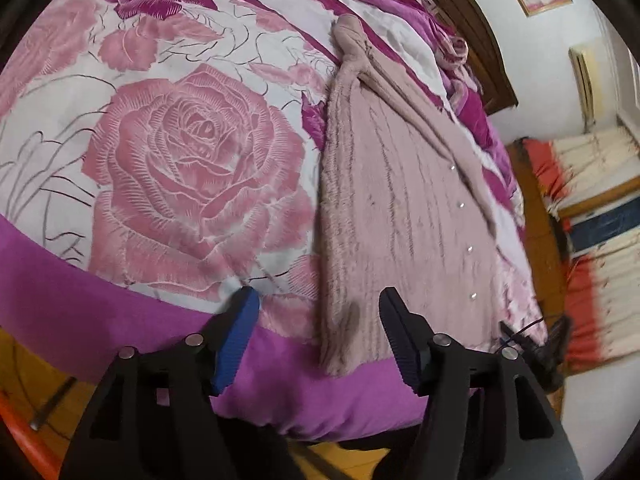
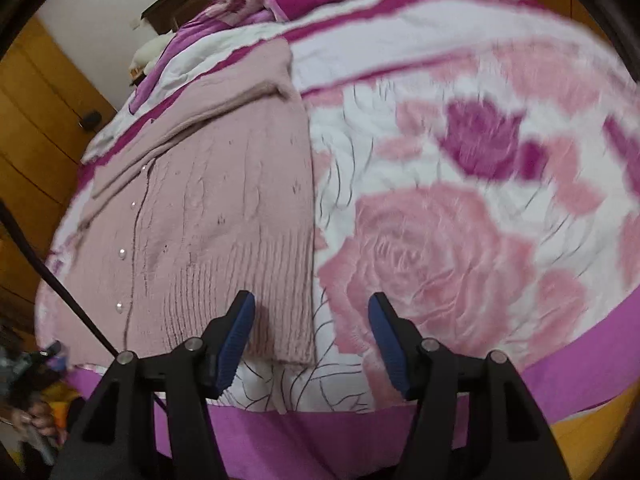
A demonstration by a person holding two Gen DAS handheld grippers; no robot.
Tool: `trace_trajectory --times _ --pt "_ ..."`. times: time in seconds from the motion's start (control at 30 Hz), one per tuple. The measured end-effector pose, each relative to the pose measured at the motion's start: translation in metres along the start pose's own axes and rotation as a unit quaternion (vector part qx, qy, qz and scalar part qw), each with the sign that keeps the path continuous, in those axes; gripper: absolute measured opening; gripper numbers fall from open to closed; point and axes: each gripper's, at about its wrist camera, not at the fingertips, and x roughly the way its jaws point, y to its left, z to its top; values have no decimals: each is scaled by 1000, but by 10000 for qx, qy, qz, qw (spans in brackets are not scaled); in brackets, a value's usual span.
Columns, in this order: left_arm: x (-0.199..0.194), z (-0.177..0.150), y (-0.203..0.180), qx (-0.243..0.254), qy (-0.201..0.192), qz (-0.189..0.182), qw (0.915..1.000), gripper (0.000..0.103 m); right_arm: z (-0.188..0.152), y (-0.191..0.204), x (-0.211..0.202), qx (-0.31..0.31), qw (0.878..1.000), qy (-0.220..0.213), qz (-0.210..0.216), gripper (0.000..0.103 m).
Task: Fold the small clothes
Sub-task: 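Release the sleeve and move both tools toward the cardigan hem, then grasp the ribbed cardigan hem with the left tool while the right tool grasps it too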
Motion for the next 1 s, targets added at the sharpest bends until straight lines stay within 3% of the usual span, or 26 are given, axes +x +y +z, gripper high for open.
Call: trace_trajectory --times 0.17,0.23,0.3,0.37,0.43,0.57,0.73,0.93,1.0 --pt "5 0 -13 204 41 120 9997 41 -2 -13 11 227 9969 161 735 64" --pt "8 -4 -21 311 -100 27 9995 40 0 -20 15 400 9927 213 1120 56" --pt "14 -8 -29 374 -256 -64 9990 32 -3 -26 22 600 9878 266 1415 54" --pt "24 -8 -32 443 -167 74 9988 21 -5 -27 27 635 9859 220 1533 54" --pt "31 -7 -36 505 -210 258 9982 18 -3 -26 30 673 9838 225 1648 54" --pt "33 -2 -27 150 -181 -16 9997 14 3 -30 41 861 9779 301 1883 54" --pt "33 4 -9 -264 -161 -65 9995 0 10 -18 50 743 9815 295 1738 53" --pt "32 2 -12 -302 -363 155 9988 0 22 -1 58 480 9871 369 1482 53" --pt "32 1 -21 -118 -432 339 9984 0 23 10 60 224 9914 338 1243 43"
